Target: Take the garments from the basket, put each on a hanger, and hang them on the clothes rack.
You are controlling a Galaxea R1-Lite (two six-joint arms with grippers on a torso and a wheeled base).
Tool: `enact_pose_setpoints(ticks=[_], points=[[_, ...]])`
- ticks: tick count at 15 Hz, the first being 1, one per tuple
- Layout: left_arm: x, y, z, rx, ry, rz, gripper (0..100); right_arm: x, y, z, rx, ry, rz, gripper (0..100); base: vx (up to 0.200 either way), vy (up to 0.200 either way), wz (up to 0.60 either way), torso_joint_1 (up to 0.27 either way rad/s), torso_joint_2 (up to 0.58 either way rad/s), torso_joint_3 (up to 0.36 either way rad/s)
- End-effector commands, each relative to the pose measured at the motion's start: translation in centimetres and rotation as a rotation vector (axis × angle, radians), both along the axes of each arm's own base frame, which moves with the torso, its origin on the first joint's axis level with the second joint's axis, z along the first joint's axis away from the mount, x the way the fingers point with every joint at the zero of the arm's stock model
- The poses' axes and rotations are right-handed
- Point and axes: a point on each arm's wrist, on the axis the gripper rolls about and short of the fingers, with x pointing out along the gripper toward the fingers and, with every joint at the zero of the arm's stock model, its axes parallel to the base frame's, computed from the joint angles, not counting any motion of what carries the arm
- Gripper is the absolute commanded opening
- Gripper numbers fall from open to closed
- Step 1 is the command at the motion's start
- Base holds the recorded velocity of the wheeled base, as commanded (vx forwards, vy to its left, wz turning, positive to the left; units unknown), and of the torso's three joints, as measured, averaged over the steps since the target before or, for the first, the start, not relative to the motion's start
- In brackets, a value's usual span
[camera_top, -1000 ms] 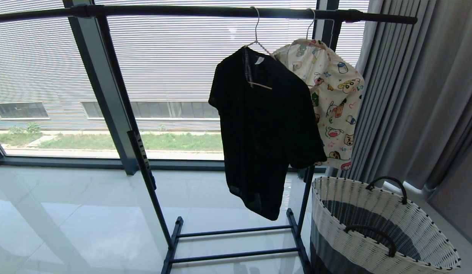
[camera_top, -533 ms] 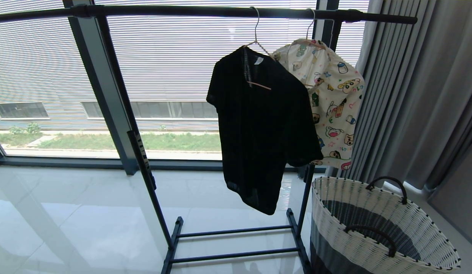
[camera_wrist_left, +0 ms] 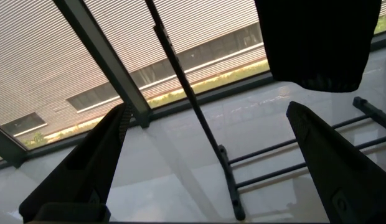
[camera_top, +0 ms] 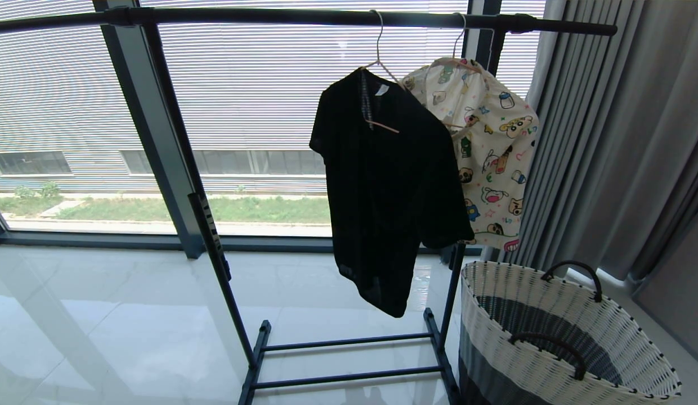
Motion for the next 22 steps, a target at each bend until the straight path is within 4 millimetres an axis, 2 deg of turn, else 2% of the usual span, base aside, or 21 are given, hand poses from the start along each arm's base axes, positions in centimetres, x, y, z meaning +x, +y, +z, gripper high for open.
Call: enact_pose_setpoints(ticks=[1,9,10,12,14,15,17,19,20,21,22], points=[[0.0,0.0,0.0,0.003,0.0,0.001,100,0.01,0.0,0.01,0.0,0.001,0.0,100,0.0,0.0,0.0,0.0,0.0,0.0],[0.0,0.02,-0.02,-0.028,0.003,0.011,100,0.01,0.0,0.01,0.0,0.001,0.0,100,0.0,0.0,0.0,0.0,0.0,0.0],[0.02,0.19,-0.06,-0.17,0.012,0.082,100,0.01,0.0,0.01,0.0,0.001,0.0,100,0.0,0.0,0.0,0.0,0.0,0.0],[0.0,0.47,-0.37,-0.34,0.026,0.205,100,0.01,0.0,0.01,0.0,0.001,0.0,100,0.0,0.0,0.0,0.0,0.0,0.0],[0.0,0.45,-0.36,-0.312,0.026,0.197,100,0.01,0.0,0.01,0.0,0.001,0.0,100,0.0,0.0,0.0,0.0,0.0,0.0],[0.0,0.43,-0.31,-0.235,0.026,0.189,100,0.01,0.0,0.01,0.0,0.001,0.0,100,0.0,0.0,0.0,0.0,0.0,0.0],[0.0,0.43,-0.33,-0.237,0.027,0.192,100,0.01,0.01,-0.06,-0.028,0.008,0.004,100,0.0,0.0,0.0,0.0,0.0,0.0],[0.0,0.43,-0.34,-0.349,0.025,0.191,100,0.01,0.15,-0.17,-0.141,0.017,0.064,100,0.0,0.0,0.0,0.0,0.0,0.0],[0.0,0.43,-0.36,-0.405,0.025,0.19,100,0.01,0.15,-0.17,-0.136,0.017,0.065,100,0.0,0.0,0.0,0.0,0.0,0.0],[0.0,0.42,-0.4,-0.416,0.03,0.183,100,0.14,0.14,-0.13,-0.086,0.034,0.069,100,0.0,0.0,0.0,0.0,0.0,0.0],[0.01,0.37,-0.41,-0.409,0.035,0.161,100,0.32,0.13,-0.1,-0.107,0.058,0.087,100,0.0,0.0,0.0,0.0,0.0,0.0]])
